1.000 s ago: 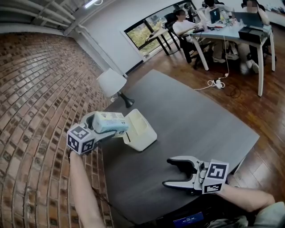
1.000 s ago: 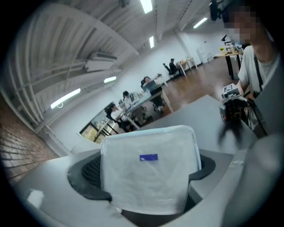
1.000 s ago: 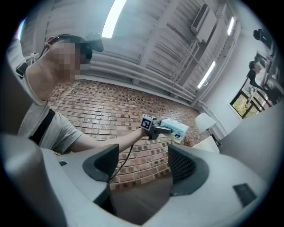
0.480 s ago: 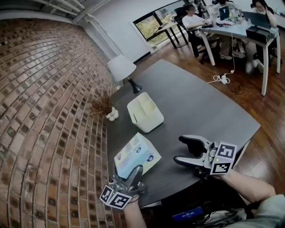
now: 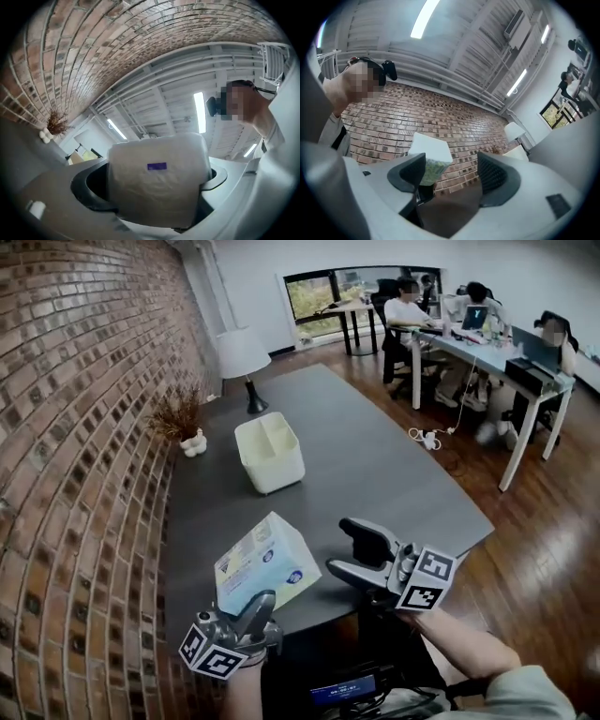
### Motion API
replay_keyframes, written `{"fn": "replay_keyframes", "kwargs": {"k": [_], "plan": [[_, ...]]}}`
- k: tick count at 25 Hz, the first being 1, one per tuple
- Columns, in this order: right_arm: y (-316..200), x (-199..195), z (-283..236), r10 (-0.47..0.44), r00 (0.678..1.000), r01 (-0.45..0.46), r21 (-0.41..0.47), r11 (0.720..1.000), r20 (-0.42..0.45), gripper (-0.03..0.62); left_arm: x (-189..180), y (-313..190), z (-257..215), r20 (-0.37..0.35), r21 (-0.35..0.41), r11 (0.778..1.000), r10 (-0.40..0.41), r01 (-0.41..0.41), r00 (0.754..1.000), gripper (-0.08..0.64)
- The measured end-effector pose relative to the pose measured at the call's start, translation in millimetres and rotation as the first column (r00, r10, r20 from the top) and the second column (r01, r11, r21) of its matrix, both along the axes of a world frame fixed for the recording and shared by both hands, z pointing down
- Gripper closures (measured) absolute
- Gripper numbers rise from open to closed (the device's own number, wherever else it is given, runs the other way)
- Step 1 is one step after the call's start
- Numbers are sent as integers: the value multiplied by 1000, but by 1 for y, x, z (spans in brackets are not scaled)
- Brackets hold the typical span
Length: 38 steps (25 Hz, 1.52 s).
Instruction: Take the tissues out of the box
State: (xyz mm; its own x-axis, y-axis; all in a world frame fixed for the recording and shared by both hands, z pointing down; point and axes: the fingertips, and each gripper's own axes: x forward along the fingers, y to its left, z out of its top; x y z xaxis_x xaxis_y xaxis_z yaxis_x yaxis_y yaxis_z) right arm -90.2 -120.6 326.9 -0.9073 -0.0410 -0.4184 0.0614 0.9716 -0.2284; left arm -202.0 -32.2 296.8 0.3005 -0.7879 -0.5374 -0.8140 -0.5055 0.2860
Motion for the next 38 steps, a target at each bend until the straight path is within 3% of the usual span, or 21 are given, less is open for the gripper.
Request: {"fn": "replay_keyframes", "kwargs": {"k": [7, 14, 20, 38], "plan": [[20, -1, 0, 9, 999, -7, 55, 998, -32, 235, 5, 20, 19, -74, 53, 999, 16, -12, 997, 43], [47, 9, 26, -10, 995, 23, 126, 992, -103, 235, 13, 27, 36, -7, 16, 1000, 10, -10, 1000, 43], [45, 3, 4, -65, 996, 72, 126, 989, -60, 235, 14, 22, 18, 24, 60, 998, 14, -16, 1000, 43], [61, -3, 15, -72, 992, 81, 84, 993, -103, 235, 9, 32, 20, -51, 27, 998, 60, -58, 997, 43]]}}
